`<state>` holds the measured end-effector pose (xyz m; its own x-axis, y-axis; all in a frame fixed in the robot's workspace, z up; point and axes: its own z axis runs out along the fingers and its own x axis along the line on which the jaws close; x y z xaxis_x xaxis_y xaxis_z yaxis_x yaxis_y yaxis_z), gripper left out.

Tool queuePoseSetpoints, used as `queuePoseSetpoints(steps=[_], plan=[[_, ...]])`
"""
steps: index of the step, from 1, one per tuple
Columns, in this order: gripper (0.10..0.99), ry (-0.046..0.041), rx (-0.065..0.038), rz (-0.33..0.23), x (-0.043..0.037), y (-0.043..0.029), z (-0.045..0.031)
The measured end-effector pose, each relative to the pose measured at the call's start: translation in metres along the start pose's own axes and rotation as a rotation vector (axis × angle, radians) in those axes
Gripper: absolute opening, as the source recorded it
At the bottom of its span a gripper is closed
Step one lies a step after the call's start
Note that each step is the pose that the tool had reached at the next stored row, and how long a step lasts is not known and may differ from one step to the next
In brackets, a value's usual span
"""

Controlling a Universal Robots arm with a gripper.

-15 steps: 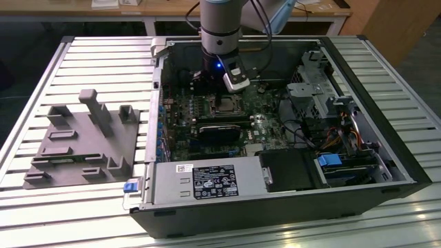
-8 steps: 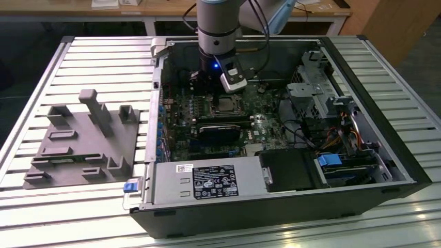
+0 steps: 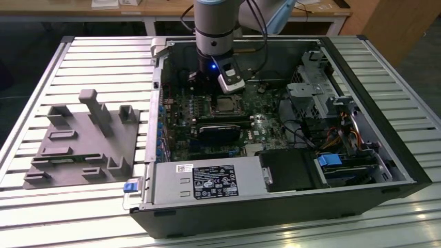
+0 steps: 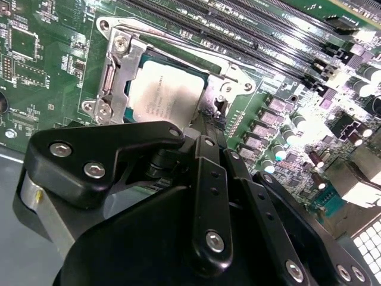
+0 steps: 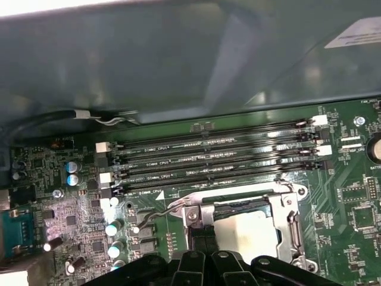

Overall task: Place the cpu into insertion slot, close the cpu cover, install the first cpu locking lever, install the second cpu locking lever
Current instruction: 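Close the cpu cover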

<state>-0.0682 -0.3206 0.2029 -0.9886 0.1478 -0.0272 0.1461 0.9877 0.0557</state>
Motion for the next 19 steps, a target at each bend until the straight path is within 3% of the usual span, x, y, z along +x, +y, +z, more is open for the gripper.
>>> queuePoseSetpoints(steps=[13,19], plan=[[0.102,0.0002,0.0,-0.003,0.0003,-0.0001,0.002],[0.102,0.0002,0.0,-0.003,0.0002,0.0002,-0.0043]])
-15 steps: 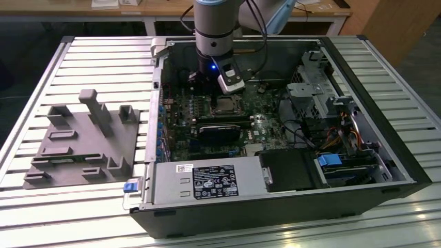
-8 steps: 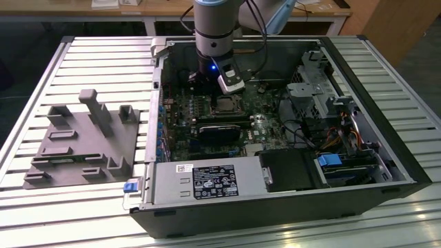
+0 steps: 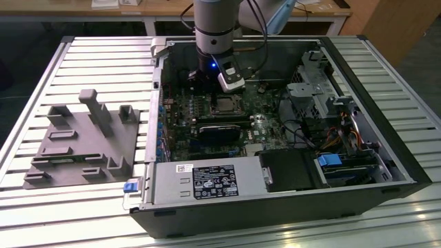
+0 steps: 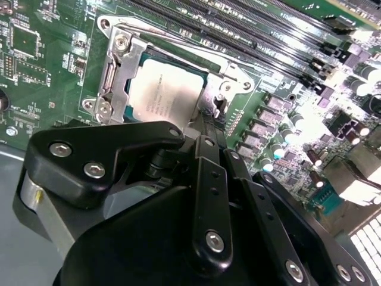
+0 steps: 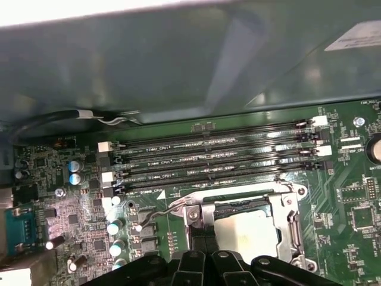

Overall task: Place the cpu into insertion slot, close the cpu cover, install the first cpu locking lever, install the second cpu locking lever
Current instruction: 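Close the cpu cover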

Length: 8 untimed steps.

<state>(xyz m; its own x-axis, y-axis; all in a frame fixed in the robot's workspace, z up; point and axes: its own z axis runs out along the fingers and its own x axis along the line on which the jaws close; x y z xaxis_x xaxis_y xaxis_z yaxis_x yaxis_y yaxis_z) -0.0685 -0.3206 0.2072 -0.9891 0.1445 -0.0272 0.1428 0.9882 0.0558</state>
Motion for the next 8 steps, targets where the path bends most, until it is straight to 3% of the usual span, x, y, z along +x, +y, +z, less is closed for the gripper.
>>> queuePoseSetpoints(steps=[8], plan=[[0.102,0.0006,-0.003,0.0,-0.0006,-0.0036,-0.0016]])
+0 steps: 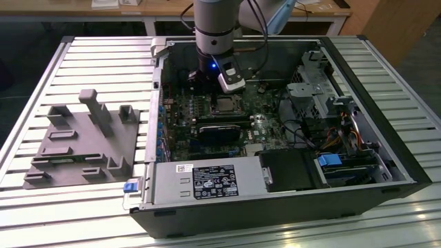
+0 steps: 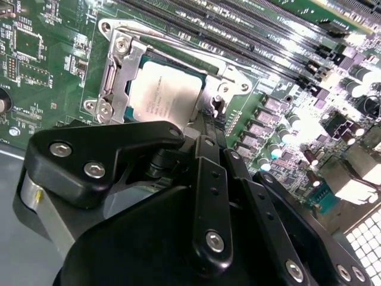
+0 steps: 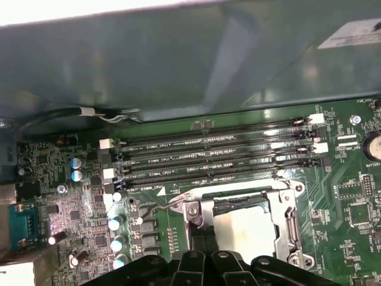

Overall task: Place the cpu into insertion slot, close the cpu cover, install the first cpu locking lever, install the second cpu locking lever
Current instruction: 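Close the cpu cover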

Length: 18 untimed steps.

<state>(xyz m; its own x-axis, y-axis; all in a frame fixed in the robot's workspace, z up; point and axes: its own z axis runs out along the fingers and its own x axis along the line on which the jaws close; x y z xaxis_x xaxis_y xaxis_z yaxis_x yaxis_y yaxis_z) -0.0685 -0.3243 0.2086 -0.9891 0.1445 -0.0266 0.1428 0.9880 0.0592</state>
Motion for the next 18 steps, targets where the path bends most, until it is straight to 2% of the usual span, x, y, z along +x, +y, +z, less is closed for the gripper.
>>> queuePoseSetpoints(steps=[3,5,7,8,13,16,18], plan=[[0.102,0.0014,-0.012,0.0,-0.0005,-0.003,-0.0001],[0.102,0.0029,-0.026,0.001,-0.0006,-0.0044,-0.0002],[0.102,0.0046,-0.046,0.001,-0.0008,-0.0056,-0.0003],[0.102,0.0052,-0.051,0.001,-0.0009,-0.0063,-0.0003],[0.102,0.0066,-0.062,0.002,-0.0015,-0.0104,-0.0003],[0.102,0.0095,-0.082,0.002,-0.0018,-0.0121,0.0],[0.102,0.0106,-0.09,0.003,-0.0019,-0.0134,0.0003]])
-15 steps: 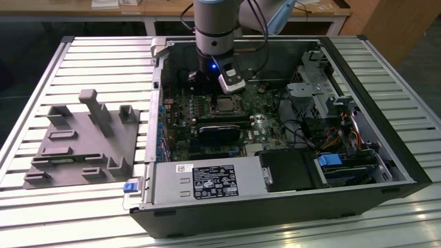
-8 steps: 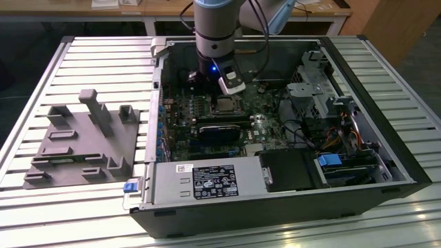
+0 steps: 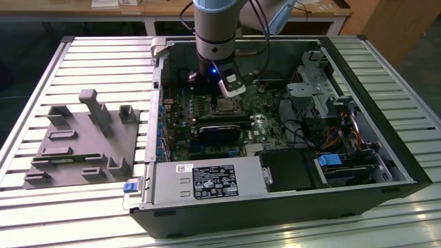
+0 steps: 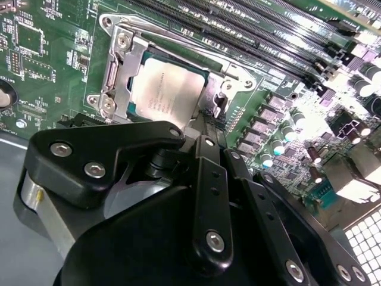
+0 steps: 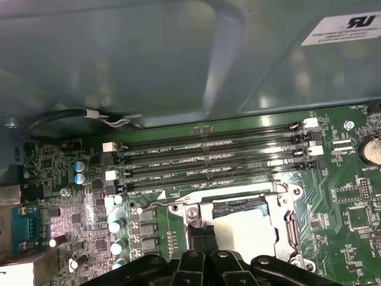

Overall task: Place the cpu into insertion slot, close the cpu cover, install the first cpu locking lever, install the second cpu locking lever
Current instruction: 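Close the cpu cover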

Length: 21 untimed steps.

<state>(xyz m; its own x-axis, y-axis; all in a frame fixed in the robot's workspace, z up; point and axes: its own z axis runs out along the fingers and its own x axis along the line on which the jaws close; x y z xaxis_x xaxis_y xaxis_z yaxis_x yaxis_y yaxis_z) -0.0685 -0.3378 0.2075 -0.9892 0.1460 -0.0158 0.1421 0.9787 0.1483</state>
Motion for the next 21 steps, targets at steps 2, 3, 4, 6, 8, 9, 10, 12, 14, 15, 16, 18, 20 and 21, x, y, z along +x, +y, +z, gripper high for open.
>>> queuePoseSetpoints(steps=[2,3,4,6,8,9,10,12,14,15,16,18,20,21], plan=[[0.102,0.0004,-0.003,0.0,-0.0001,-0.001,0.0006],[0.102,0.0007,-0.006,0.0,-0.0002,-0.0013,0.001],[0.102,0.0013,-0.009,0.0,-0.0001,-0.0014,0.0013],[0.102,0.0031,-0.022,0.001,-0.0002,-0.0017,0.0018],[0.102,0.0041,-0.029,0.001,-0.0002,-0.002,0.0023],[0.102,0.004,-0.029,0.001,-0.0002,-0.0022,0.0025],[0.102,0.0041,-0.029,0.001,-0.0002,-0.0024,0.0028],[0.102,0.0042,-0.029,0.001,-0.0003,-0.0027,0.0035],[0.102,0.0042,-0.029,0.001,-0.0006,-0.003,0.0043],[0.102,0.0042,-0.029,0.001,-0.0011,-0.003,0.0046],[0.102,0.0043,-0.029,0.001,-0.0017,-0.003,0.0048],[0.102,0.0042,-0.029,0.001,-0.0028,-0.0031,0.0053],[0.102,0.0042,-0.029,0.001,-0.0031,-0.0033,0.0059],[0.102,0.0042,-0.029,0.001,-0.0031,-0.0035,0.0063]])
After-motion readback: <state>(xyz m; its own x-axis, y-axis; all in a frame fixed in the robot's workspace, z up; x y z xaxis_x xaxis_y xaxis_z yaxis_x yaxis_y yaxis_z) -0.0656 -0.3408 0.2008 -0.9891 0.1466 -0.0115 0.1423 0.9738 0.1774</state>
